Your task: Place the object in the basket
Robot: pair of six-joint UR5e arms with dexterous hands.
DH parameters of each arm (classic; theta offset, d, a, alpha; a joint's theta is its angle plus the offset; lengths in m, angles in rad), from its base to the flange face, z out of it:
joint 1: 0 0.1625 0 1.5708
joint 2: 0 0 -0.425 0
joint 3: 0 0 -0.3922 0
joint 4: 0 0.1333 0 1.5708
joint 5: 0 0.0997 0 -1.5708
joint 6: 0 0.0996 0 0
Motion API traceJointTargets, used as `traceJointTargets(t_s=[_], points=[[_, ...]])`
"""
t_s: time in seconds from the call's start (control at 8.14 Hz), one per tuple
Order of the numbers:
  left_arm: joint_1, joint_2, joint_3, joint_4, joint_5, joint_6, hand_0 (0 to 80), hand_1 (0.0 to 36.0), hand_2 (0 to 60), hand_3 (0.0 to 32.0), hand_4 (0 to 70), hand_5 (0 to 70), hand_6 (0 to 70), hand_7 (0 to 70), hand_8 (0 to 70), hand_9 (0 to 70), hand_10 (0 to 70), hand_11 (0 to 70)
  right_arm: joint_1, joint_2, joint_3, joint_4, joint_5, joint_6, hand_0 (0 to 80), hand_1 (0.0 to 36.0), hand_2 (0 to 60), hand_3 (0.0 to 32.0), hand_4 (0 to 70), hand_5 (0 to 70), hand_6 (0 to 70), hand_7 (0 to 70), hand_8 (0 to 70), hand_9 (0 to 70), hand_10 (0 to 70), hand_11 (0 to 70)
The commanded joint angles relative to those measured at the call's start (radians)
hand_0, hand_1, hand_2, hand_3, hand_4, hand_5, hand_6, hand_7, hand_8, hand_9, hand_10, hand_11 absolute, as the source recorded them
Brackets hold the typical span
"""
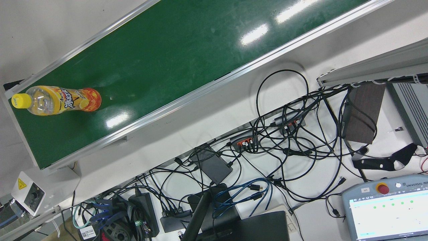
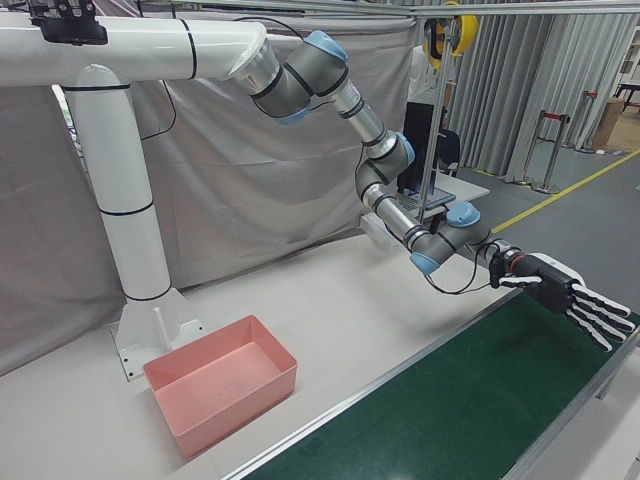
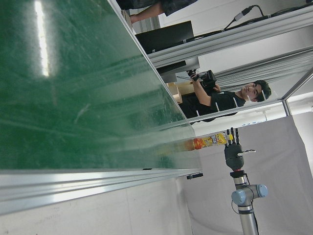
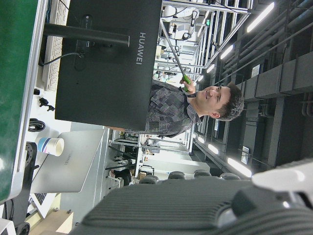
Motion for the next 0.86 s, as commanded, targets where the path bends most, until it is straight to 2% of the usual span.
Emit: traceJointTargets(t_s=[0.0, 0.12, 0.37, 0.61, 0.74], points=[[0.002, -0.021, -0.004, 0.027, 0.001, -0.001, 47.7, 5.7, 0.0, 8.8, 1.2, 4.2, 0.0, 0.0, 2.9, 0.9, 6.4, 10.4, 0.0, 0.0, 0.0, 0.0, 0.0, 0.0, 0.0, 0.0, 0.0, 0.0, 0.0, 0.0, 0.0, 0.0, 0.0, 0.0, 0.0, 0.0], [0.002, -0.036, -0.004, 0.039, 0.001, -0.002, 47.8, 6.0, 0.0, 6.4, 1.6, 4.1, 0.0, 0.3, 3.3, 2.0, 4.9, 8.2, 0.0, 0.0, 0.0, 0.0, 0.0, -0.001, 0.0, 0.0, 0.0, 0.0, 0.0, 0.0, 0.0, 0.0, 0.0, 0.0, 0.0, 0.0], [0.002, -0.067, -0.004, 0.062, 0.001, 0.001, 48.0, 6.1, 0.0, 5.8, 1.9, 4.2, 0.0, 0.2, 3.7, 2.7, 4.1, 7.0, 0.0, 0.0, 0.0, 0.0, -0.001, -0.001, 0.0, 0.0, 0.0, 0.0, 0.0, 0.0, 0.0, 0.0, 0.0, 0.0, 0.0, 0.0], [0.002, -0.067, -0.002, 0.062, 0.001, 0.004, 48.0, 6.5, 0.0, 7.6, 0.8, 3.8, 0.0, 0.3, 3.7, 2.5, 4.3, 7.4, 0.0, 0.0, 0.0, 0.0, -0.001, -0.001, 0.0, 0.0, 0.0, 0.0, 0.0, 0.0, 0.0, 0.0, 0.0, 0.0, 0.0, 0.0], [0.002, -0.065, -0.002, 0.061, 0.001, 0.004, 49.9, 7.7, 0.0, 13.2, 0.0, 1.1, 0.0, 0.7, 3.1, 2.1, 3.8, 7.0, 0.0, 0.0, 0.0, 0.0, 0.0, -0.001, 0.0, 0.0, 0.0, 0.0, 0.0, 0.0, 0.0, 0.0, 0.0, 0.0, 0.0, 0.0]])
